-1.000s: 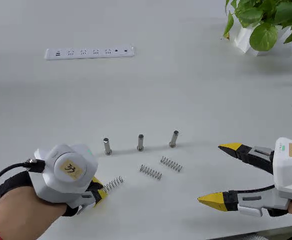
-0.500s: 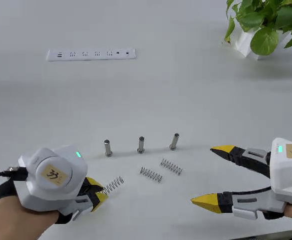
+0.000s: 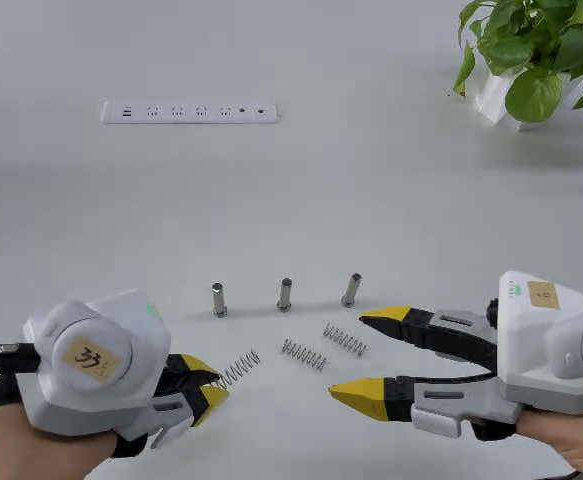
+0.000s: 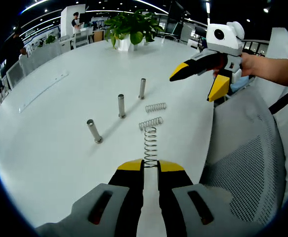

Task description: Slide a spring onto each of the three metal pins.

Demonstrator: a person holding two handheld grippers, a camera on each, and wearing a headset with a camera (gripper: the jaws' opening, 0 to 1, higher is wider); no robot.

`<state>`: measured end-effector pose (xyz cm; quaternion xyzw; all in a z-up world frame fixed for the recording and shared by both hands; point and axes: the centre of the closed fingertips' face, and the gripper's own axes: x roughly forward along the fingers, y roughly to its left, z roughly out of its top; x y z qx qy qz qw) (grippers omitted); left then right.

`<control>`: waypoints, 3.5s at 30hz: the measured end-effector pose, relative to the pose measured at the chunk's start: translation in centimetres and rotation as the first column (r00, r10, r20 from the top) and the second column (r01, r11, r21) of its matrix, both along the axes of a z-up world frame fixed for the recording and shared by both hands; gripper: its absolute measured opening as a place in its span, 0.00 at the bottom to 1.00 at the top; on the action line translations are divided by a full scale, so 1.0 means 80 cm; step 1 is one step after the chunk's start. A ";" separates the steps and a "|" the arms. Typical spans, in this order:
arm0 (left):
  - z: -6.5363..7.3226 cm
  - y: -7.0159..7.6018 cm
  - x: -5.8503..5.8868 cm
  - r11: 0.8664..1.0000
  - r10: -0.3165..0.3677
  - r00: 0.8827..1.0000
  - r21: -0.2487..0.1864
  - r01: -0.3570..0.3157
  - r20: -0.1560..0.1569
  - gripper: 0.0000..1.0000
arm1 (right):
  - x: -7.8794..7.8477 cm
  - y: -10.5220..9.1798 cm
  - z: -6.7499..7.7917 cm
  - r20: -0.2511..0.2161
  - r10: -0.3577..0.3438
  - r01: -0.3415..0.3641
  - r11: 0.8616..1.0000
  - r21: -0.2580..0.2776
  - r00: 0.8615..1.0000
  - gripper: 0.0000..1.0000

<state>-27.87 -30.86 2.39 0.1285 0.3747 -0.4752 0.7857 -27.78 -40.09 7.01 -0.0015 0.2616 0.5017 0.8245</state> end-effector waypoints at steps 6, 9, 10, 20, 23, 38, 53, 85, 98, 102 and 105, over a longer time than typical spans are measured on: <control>0.017 -0.009 0.001 0.998 0.007 1.000 -0.055 -0.006 0.021 0.07 | 0.005 0.023 0.007 -0.030 -0.002 0.004 0.998 0.061 1.000 0.43; 0.025 -0.015 0.000 0.996 0.007 0.999 -0.084 -0.003 0.039 0.07 | 0.008 0.031 0.010 -0.056 -0.016 0.021 0.995 0.097 0.998 0.39; 0.028 -0.017 0.000 0.995 0.005 0.999 -0.098 -0.001 0.041 0.07 | 0.010 0.032 0.011 -0.060 -0.021 0.027 0.994 0.104 0.998 0.37; 0.047 -0.027 -0.001 0.983 0.027 0.998 -0.184 -0.017 0.053 0.07 | 0.016 0.048 0.019 -0.121 -0.045 0.068 0.979 0.193 0.992 0.30; 0.052 -0.030 0.000 0.978 0.035 0.998 -0.205 -0.023 0.055 0.07 | 0.017 0.051 0.023 -0.139 -0.052 0.082 0.972 0.220 0.989 0.28; 0.072 -0.038 0.002 0.953 0.052 0.997 -0.300 -0.031 0.062 0.07 | 0.019 0.058 0.036 -0.190 -0.045 0.100 0.951 0.293 0.981 0.14; 0.078 -0.041 0.003 0.947 0.042 0.997 -0.321 -0.018 0.069 0.07 | 0.020 0.059 0.047 -0.204 -0.035 0.101 0.940 0.326 0.978 0.08; 0.082 -0.047 -0.002 0.945 0.012 0.997 -0.328 0.014 0.075 0.07 | 0.012 0.063 0.064 -0.084 0.024 -0.004 0.973 0.232 0.996 0.06; 0.082 -0.050 -0.006 0.942 0.005 0.998 -0.336 0.019 0.070 0.07 | 0.004 0.071 0.069 0.019 0.111 -0.112 0.989 0.100 0.994 0.06; 0.083 -0.050 -0.006 0.941 0.004 0.997 -0.339 0.020 0.071 0.07 | 0.002 0.074 0.071 0.059 0.148 -0.151 0.988 0.043 0.987 0.06; 0.084 -0.051 -0.005 0.939 0.005 0.998 -0.344 0.020 0.070 0.07 | 0.001 0.075 0.073 0.078 0.166 -0.168 0.986 0.017 0.983 0.06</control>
